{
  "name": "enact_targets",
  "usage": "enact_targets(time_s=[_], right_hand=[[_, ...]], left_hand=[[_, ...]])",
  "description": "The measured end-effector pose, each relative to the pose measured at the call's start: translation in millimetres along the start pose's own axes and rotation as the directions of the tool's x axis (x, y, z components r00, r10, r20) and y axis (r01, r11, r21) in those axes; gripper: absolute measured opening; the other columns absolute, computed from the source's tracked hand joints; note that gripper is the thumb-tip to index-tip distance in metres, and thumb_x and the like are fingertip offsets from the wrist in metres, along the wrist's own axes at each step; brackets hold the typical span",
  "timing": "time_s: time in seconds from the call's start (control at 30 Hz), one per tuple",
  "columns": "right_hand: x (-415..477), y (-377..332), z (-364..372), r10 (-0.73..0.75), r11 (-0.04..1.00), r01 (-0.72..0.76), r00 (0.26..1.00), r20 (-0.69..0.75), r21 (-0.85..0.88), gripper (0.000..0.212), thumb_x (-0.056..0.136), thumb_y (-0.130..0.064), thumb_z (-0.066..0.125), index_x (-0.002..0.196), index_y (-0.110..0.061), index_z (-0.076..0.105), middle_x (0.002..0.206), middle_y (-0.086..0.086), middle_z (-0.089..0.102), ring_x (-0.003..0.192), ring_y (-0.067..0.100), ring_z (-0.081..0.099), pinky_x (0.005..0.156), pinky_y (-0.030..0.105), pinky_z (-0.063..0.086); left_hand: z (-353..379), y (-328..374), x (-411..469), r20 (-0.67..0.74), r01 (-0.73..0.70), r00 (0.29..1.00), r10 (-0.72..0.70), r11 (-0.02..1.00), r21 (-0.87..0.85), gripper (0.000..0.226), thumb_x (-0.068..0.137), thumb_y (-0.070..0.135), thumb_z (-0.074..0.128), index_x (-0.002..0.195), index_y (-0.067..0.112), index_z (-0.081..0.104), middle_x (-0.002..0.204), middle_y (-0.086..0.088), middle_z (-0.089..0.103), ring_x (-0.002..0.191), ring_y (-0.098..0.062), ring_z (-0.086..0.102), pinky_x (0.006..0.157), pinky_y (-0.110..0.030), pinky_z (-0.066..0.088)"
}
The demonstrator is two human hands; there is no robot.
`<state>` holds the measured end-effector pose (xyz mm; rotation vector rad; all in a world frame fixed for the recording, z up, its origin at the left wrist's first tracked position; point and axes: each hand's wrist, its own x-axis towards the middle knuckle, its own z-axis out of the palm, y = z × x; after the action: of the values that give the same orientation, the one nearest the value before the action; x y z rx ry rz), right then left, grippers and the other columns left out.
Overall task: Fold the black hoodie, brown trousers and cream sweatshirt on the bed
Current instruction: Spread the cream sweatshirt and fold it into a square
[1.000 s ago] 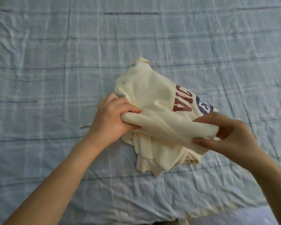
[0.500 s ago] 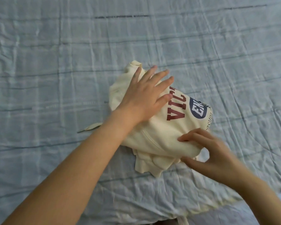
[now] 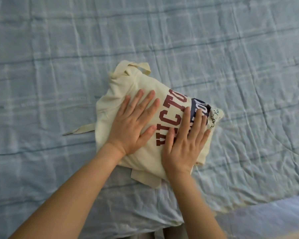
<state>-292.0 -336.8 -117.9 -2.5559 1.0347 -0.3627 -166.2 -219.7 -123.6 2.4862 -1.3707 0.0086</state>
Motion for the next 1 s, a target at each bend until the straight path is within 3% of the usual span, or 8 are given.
enact_targets(time_s=[0.13,0.23,0.3,0.4,0.57,0.8,0.9,1.0], right_hand=[[3.1,5.3,12.9,-0.020,0.999,0.019,0.999,-0.039,-0.039,0.070,0.098,-0.041,0.037,0.161,-0.030,0.009,0.167,0.009,0.015,0.156,0.026,0.008,0.123,0.057,0.010],[2.4,4.2,4.0,-0.026,1.000,0.026,0.999,-0.034,0.007,0.067,0.098,-0.039,0.034,0.161,-0.025,0.015,0.166,0.013,0.018,0.155,0.030,0.012,0.121,0.060,0.015],[1.5,4.7,3.2,-0.015,0.999,0.016,0.999,-0.039,0.043,0.065,0.098,-0.036,0.034,0.159,-0.019,0.020,0.165,0.016,0.020,0.154,0.032,0.013,0.120,0.062,0.018],[0.0,9.0,7.4,-0.025,0.999,0.027,0.998,-0.049,0.047,0.066,0.097,-0.035,0.035,0.159,-0.018,0.020,0.165,0.016,0.019,0.154,0.033,0.013,0.120,0.062,0.017],[0.0,12.3,18.7,-0.079,0.997,0.077,0.995,-0.064,-0.025,0.066,0.098,-0.040,0.035,0.160,-0.027,0.016,0.167,0.008,0.015,0.155,0.030,0.012,0.124,0.057,0.010],[8.8,-15.6,-22.6,0.016,1.000,-0.017,0.995,0.100,0.012,0.066,0.093,-0.036,0.038,0.157,-0.021,0.027,0.162,0.015,0.025,0.149,0.038,0.022,0.118,0.062,0.018],[37.1,-6.1,-64.2,-0.074,0.990,0.099,0.972,0.222,-0.103,0.061,0.092,-0.051,0.039,0.150,-0.032,0.034,0.153,0.007,0.039,0.136,0.035,0.036,0.106,0.056,0.031],[88.1,2.6,-105.3,-0.253,0.963,0.269,0.901,0.353,0.003,0.060,0.094,-0.059,0.044,0.147,-0.031,0.044,0.147,0.004,0.048,0.129,0.032,0.039,0.100,0.039,0.032]], left_hand=[[-2.0,-5.5,6.3,0.044,0.014,0.999,-0.012,1.000,-0.028,0.067,0.096,0.048,0.033,0.155,0.019,0.021,0.163,-0.005,0.018,0.152,-0.027,0.012,0.122,-0.048,0.007],[-24.0,9.6,7.4,0.055,0.021,0.998,-0.021,1.000,-0.002,0.064,0.097,0.046,0.036,0.156,0.021,0.025,0.163,-0.003,0.019,0.152,-0.026,0.013,0.121,-0.052,0.014],[-36.2,12.2,10.8,-0.015,0.016,1.000,-0.015,0.998,0.053,0.058,0.101,0.042,0.035,0.155,0.022,0.030,0.163,0.000,0.024,0.151,-0.024,0.015,0.121,-0.052,0.014],[-39.4,-8.9,24.4,-0.135,0.130,0.984,-0.115,0.986,0.107,0.055,0.104,0.040,0.027,0.154,0.018,0.030,0.162,0.000,0.026,0.151,-0.024,0.015,0.122,-0.050,0.008],[-10.0,-30.7,26.3,-0.070,0.220,0.970,-0.234,0.961,-0.166,0.057,0.100,0.031,0.031,0.151,0.008,0.034,0.159,-0.010,0.030,0.149,-0.032,0.020,0.119,-0.056,0.018],[-34.4,-19.2,29.4,-0.029,0.266,0.962,-0.271,0.955,-0.129,0.056,0.101,0.030,0.032,0.152,0.007,0.034,0.160,-0.010,0.029,0.149,-0.031,0.021,0.118,-0.055,0.020],[-41.3,11.2,5.1,-0.112,0.436,0.889,-0.445,0.895,-0.094,0.053,0.102,0.033,0.038,0.152,0.017,0.035,0.162,-0.006,0.025,0.151,-0.028,0.017,0.122,-0.052,0.013],[-38.2,67.6,-35.8,-0.186,0.642,0.715,-0.674,0.738,-0.207,0.058,0.097,0.041,0.048,0.151,0.020,0.038,0.161,-0.009,0.025,0.148,-0.032,0.021,0.120,-0.054,0.014]])
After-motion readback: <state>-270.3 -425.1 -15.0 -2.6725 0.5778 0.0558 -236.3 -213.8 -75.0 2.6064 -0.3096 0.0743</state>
